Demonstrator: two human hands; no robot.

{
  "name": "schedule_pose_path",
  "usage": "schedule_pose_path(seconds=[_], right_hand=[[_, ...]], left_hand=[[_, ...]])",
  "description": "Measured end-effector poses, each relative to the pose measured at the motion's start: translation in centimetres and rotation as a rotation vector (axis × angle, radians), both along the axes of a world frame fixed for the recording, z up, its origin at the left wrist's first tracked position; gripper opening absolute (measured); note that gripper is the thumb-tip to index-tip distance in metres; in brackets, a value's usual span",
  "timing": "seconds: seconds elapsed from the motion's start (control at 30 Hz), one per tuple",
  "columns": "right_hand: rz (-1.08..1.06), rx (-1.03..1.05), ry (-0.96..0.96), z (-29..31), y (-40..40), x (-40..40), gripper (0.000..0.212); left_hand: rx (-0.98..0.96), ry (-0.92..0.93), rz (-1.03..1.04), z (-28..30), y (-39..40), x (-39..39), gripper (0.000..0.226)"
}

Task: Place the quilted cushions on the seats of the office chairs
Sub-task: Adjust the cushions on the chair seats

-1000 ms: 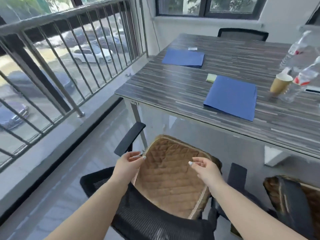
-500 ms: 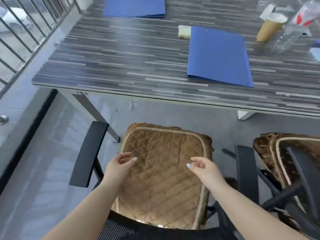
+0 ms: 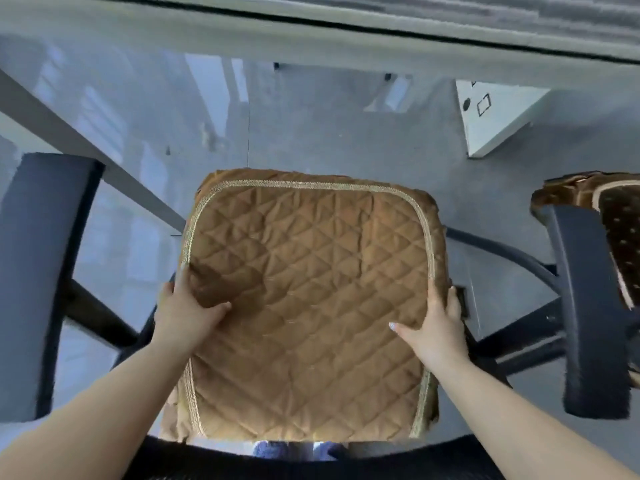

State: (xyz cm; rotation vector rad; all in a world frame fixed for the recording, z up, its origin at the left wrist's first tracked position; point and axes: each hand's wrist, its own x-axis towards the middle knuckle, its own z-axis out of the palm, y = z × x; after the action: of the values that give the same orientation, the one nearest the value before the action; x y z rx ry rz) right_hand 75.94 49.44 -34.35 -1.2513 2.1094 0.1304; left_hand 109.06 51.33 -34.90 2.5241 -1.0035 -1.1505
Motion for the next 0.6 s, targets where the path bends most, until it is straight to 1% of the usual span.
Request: schedule_pose_path(seconds=[0.1, 0.2, 0.4, 0.5, 0.6], right_hand=[[-0.016, 0.016, 0.03, -1.5, -0.5, -0.4, 0.113], [-0.032, 0.002, 0.032, -2.5, -1.4, -0.5, 0.116], [-0.016, -0.082, 0.108, -2.8, -3.6, -1.6, 0.112], [-0.015, -0.08, 0.125, -3.0, -4.1, -1.8, 0.111], [-0.014, -0.072, 0.131, -3.1, -2.9, -1.5, 0.108]], left_hand=[[0.05, -0.004, 0.004, -1.5, 0.3, -0.2, 0.105], [0.037, -0.047, 0.032, -2.2, 0.2, -0.9, 0.104], [0.055, -0.072, 0.064, -1.9, -0.6, -2.8, 0.103], [0.052, -0.056, 0.093, -2.0, -0.9, -3.1, 0.103], [0.042, -0.062, 0.106, -1.9, -0.5, -3.1, 0.102]])
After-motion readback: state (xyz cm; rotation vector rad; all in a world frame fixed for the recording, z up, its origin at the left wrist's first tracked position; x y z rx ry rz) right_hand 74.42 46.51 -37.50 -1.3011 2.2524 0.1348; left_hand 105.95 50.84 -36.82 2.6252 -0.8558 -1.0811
